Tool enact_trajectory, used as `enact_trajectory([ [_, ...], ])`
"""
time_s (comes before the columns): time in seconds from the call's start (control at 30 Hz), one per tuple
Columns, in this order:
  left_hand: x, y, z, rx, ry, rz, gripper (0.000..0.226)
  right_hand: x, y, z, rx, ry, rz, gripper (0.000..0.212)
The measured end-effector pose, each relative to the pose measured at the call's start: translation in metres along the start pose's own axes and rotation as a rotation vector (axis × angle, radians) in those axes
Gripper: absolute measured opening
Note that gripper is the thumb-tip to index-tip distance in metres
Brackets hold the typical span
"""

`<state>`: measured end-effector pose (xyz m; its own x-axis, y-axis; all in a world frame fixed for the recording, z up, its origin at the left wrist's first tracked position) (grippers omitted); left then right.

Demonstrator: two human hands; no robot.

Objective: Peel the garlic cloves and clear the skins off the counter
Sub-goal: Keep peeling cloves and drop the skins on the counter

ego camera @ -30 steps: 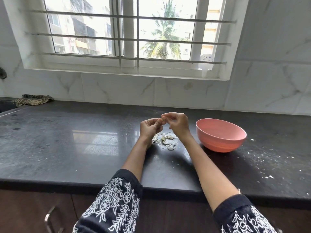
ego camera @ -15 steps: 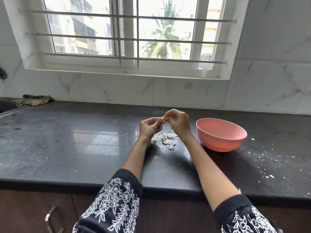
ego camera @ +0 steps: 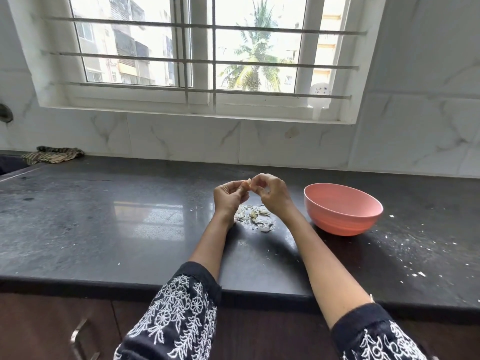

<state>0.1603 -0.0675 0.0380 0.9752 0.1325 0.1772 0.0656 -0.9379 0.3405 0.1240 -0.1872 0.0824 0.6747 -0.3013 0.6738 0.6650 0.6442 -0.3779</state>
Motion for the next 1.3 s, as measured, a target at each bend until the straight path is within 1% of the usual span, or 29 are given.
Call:
enact_trajectory([
  [0.07, 0.001, -0.001, 0.0, -0.019, -0.007, -0.007, 0.011, 0.0, -0.002, 0.0, 0.0, 0.006, -0.009, 0.007],
  [0.17, 0.0, -0.001, -0.002, -0.023, 0.005, 0.0, 0.004, 0.001, -0.014, 0.0, 0.051, 0.036, -0.091, 0.026],
  [0.2, 0.0, -0.001, -0.002, -0.022, 0.008, -0.005, 0.005, 0.002, -0.016, -0.003, 0.072, 0.071, -0.121, 0.023],
  [0.27, 0.0, -0.002, -0.003, -0.015, 0.018, -0.014, 0.006, 0.002, -0.018, -0.008, 0.075, 0.134, -0.145, 0.007],
  [0.3, 0.0, -0.003, -0.004, -0.006, 0.033, -0.014, 0.006, 0.002, -0.017, -0.009, 0.064, 0.146, -0.138, 0.004],
  [0.4, -0.001, -0.001, -0.007, 0.027, 0.087, 0.003, 0.008, 0.0, -0.016, -0.009, 0.052, 0.141, -0.126, 0.009],
  [0.5, 0.0, 0.0, -0.007, 0.042, 0.104, 0.012, 0.008, 0.001, -0.019, -0.008, -0.029, 0.109, -0.146, 0.008],
  [0.63, -0.001, 0.004, -0.006, 0.074, 0.119, 0.028, 0.013, -0.002, -0.021, -0.005, -0.216, 0.06, -0.135, 0.008],
  [0.7, -0.001, 0.004, -0.006, 0.092, 0.132, 0.027, 0.014, -0.002, -0.023, -0.003, -0.255, 0.041, -0.14, 0.008],
  [0.8, 0.001, 0.003, -0.006, 0.088, 0.131, 0.02, 0.015, -0.001, -0.023, -0.004, -0.196, 0.073, -0.136, 0.008],
  [0.9, 0.002, 0.002, -0.004, 0.051, 0.096, 0.01, 0.017, 0.001, -0.026, -0.009, -0.028, 0.151, -0.174, 0.014],
  [1.03, 0.002, 0.002, -0.004, 0.019, 0.07, 0.009, 0.018, 0.002, -0.032, -0.01, 0.1, 0.168, -0.223, 0.025],
  [1.1, 0.002, 0.002, -0.003, 0.021, 0.069, 0.006, 0.017, 0.001, -0.029, -0.01, 0.133, 0.184, -0.196, 0.026],
  [1.17, 0.003, 0.001, -0.003, 0.018, 0.063, 0.004, 0.015, 0.0, -0.024, -0.011, 0.142, 0.207, -0.163, 0.021],
  [1.3, 0.004, 0.0, -0.002, 0.007, 0.051, -0.007, 0.014, 0.001, -0.026, -0.014, 0.132, 0.214, -0.18, 0.018],
])
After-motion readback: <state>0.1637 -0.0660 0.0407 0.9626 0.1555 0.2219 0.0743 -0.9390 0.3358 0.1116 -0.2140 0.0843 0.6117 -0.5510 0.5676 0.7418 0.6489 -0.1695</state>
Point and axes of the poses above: each hand's wrist, its own x-axis towards the middle knuckle, its own y-axis out of the palm, z = x × y, the point moved 10 cm from there along x, towards the middle knuckle, and after that the axes turned 15 degrees about -z, right-handed, at the moved point
